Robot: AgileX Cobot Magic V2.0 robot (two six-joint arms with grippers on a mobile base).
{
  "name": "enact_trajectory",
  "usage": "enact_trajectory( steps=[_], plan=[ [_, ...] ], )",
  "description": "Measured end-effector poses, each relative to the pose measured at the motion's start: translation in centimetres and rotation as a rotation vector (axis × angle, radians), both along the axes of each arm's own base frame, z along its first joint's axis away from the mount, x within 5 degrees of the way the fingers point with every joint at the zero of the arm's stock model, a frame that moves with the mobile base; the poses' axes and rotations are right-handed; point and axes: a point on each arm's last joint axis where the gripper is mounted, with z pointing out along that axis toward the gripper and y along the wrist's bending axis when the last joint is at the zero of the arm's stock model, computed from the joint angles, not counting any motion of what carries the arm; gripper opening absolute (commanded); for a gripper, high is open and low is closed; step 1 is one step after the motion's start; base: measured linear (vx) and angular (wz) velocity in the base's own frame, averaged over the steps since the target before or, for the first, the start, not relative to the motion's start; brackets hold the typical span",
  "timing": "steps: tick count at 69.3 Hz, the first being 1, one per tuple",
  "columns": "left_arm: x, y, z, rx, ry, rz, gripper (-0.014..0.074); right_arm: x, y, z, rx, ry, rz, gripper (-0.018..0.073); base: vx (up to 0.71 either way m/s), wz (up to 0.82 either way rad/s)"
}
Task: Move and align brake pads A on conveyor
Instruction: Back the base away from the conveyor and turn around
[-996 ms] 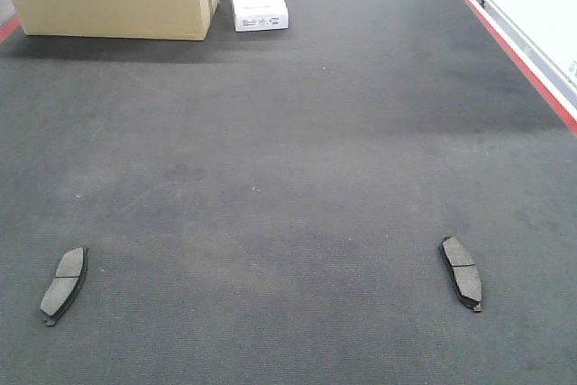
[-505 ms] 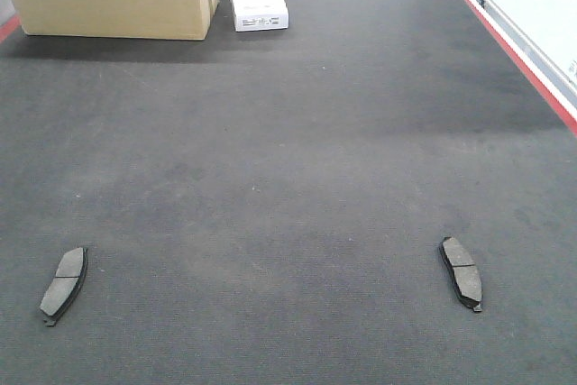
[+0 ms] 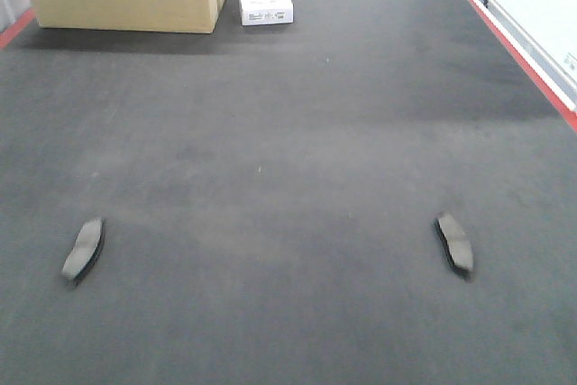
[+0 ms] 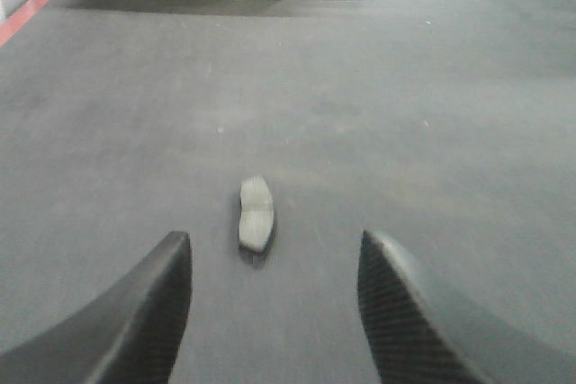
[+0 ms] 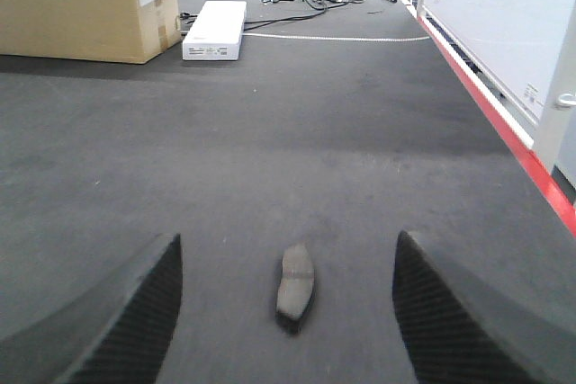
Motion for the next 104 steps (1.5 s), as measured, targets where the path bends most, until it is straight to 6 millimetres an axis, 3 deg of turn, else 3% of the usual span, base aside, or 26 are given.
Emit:
enact_trajectory(
  steps=[79,104],
  plan=[
    [-0.02,-0.01,-0.06,0.0,0.006,-0.001,0.039,-0.01,0.0,0.0,0.001,0.0,0.0,0.0484,-0.42,0.0],
    [-0.08,-0.02,-0.2,0.001,0.023,-0.002,0.039,-0.01,0.0,0.0,0.001,0.0,0.0,0.0484,-0.28,-0.45]
  ],
)
